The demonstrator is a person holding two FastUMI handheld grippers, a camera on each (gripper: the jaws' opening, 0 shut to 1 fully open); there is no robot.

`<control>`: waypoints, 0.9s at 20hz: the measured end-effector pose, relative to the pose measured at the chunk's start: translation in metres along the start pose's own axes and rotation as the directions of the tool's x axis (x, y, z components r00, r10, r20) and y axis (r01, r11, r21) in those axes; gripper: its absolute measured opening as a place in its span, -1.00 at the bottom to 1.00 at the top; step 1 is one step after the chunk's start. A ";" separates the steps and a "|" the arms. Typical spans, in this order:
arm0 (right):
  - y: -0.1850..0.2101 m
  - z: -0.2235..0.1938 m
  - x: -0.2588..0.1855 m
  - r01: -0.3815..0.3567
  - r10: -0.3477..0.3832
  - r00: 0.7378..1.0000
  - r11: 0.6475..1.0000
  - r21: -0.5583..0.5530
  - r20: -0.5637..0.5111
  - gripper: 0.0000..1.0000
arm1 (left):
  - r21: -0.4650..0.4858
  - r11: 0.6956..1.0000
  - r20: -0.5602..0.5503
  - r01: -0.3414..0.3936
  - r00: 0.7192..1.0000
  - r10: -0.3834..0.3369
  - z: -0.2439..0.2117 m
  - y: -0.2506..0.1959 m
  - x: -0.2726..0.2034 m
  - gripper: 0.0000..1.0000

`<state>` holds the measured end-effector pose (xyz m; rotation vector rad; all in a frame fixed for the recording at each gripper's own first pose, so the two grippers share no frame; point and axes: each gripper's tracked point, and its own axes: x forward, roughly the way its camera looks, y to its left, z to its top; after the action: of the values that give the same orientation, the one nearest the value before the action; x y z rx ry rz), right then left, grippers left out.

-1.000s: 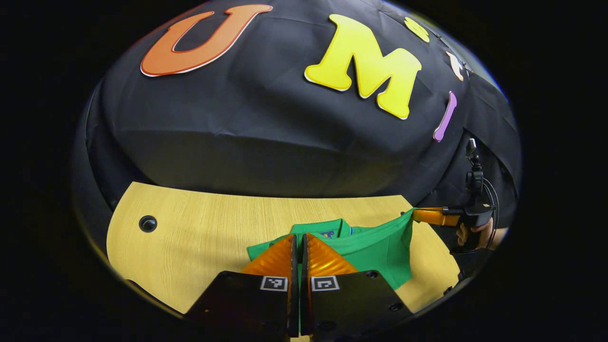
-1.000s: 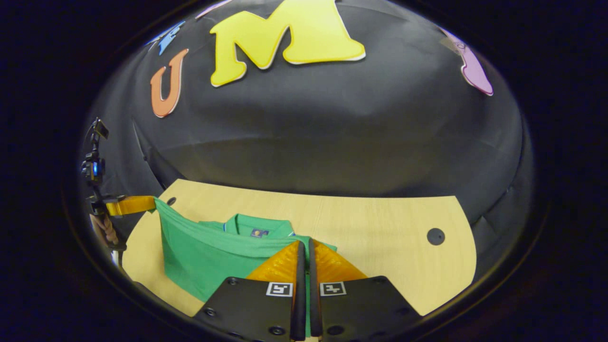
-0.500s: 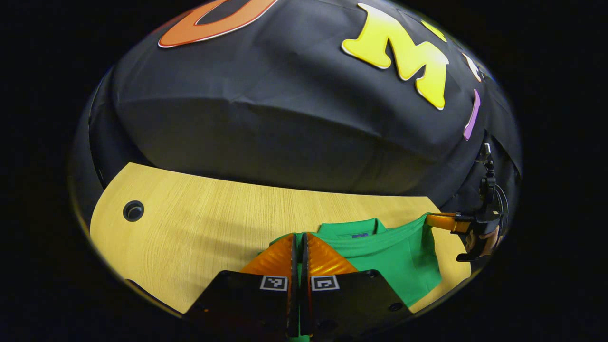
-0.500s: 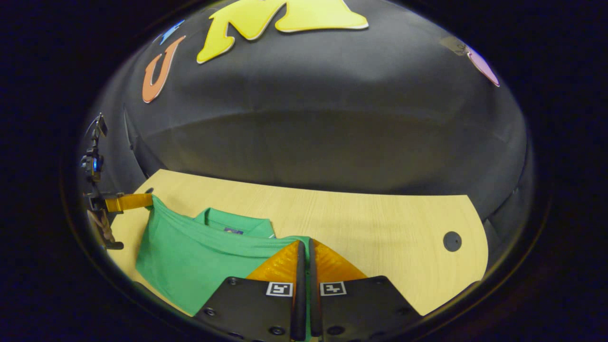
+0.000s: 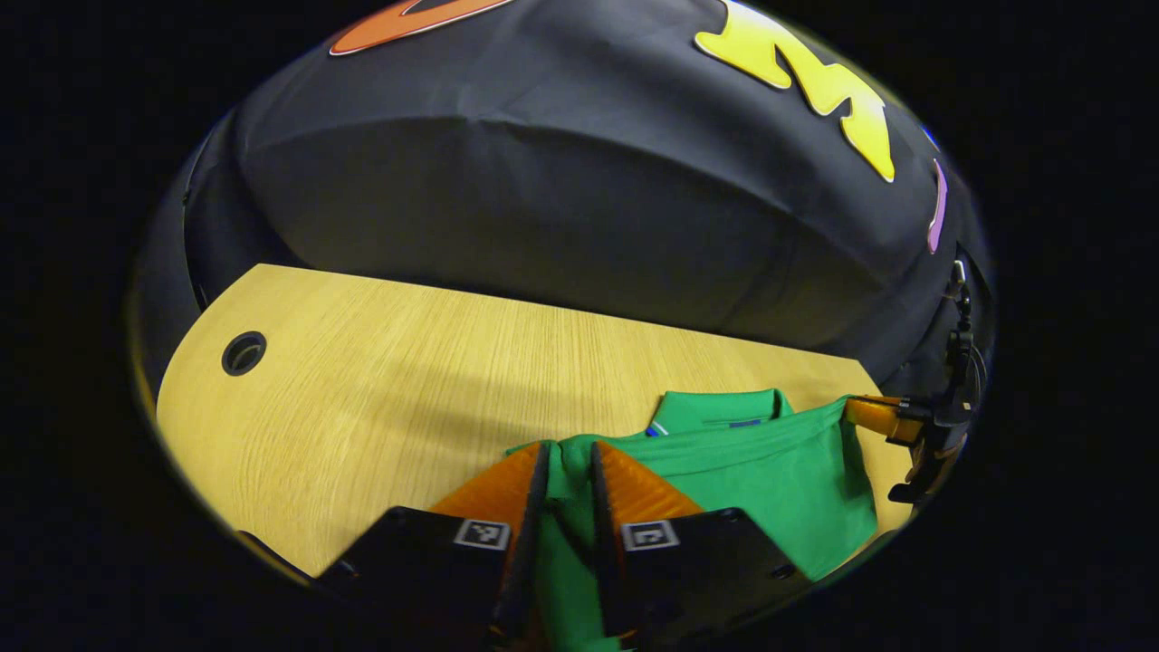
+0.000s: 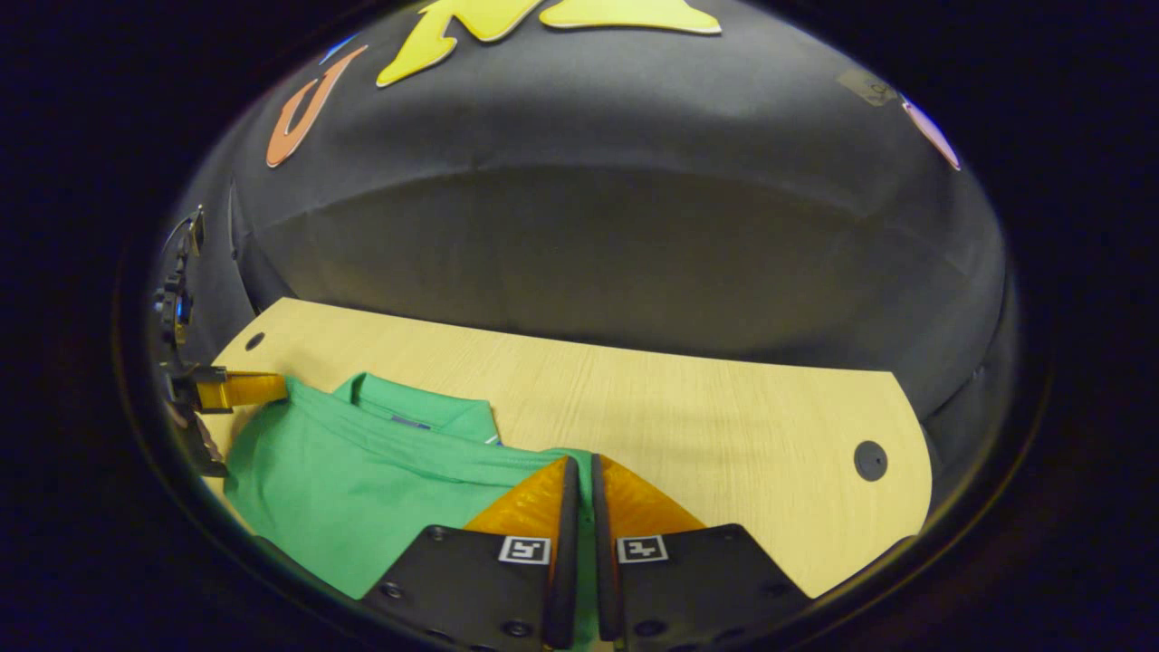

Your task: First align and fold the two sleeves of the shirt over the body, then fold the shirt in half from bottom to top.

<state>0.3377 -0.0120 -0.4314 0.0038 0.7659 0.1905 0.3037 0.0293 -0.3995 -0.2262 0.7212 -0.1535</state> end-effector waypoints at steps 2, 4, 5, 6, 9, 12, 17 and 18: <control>-0.001 0.004 -0.012 0.008 -0.008 1.000 1.000 0.001 0.020 -0.25 | 0.001 1.000 0.012 -0.019 1.000 0.019 0.005 0.000 -0.006 0.23; -0.001 0.009 -0.026 0.020 -0.021 0.999 0.999 0.027 0.044 0.54 | -0.010 0.998 0.040 -0.056 0.998 0.057 0.016 0.002 -0.019 1.00; -0.002 0.013 -0.034 0.028 -0.030 0.998 0.999 0.041 0.055 0.93 | -0.018 0.998 0.047 -0.062 0.997 0.063 0.020 -0.001 -0.026 1.00; -0.002 0.016 -0.044 0.037 -0.041 0.997 0.998 0.052 0.065 0.86 | -0.030 0.998 0.057 -0.058 0.997 0.060 0.025 -0.004 -0.036 1.00; -0.006 0.031 -0.087 0.077 -0.085 0.990 0.995 0.071 0.115 0.93 | -0.046 0.997 0.121 -0.066 0.990 0.072 0.052 -0.016 -0.079 1.00; 0.003 0.052 -0.147 0.089 -0.102 0.975 0.994 0.069 0.199 0.93 | -0.052 0.996 0.209 -0.070 0.975 0.080 0.084 -0.033 -0.136 1.00; 0.023 0.096 -0.271 0.116 -0.122 0.918 0.992 0.041 0.377 0.92 | 0.016 0.994 0.371 -0.110 0.924 0.096 0.126 -0.069 -0.244 0.97; 0.026 0.099 -0.296 0.125 -0.128 0.905 0.992 0.036 0.406 0.92 | 0.033 0.993 0.405 -0.114 0.910 0.091 0.134 -0.078 -0.268 0.97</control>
<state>0.1931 -0.0306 -0.1545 0.0021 0.3464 0.0577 0.1895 0.0326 -0.1119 -0.1588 0.3148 -0.0235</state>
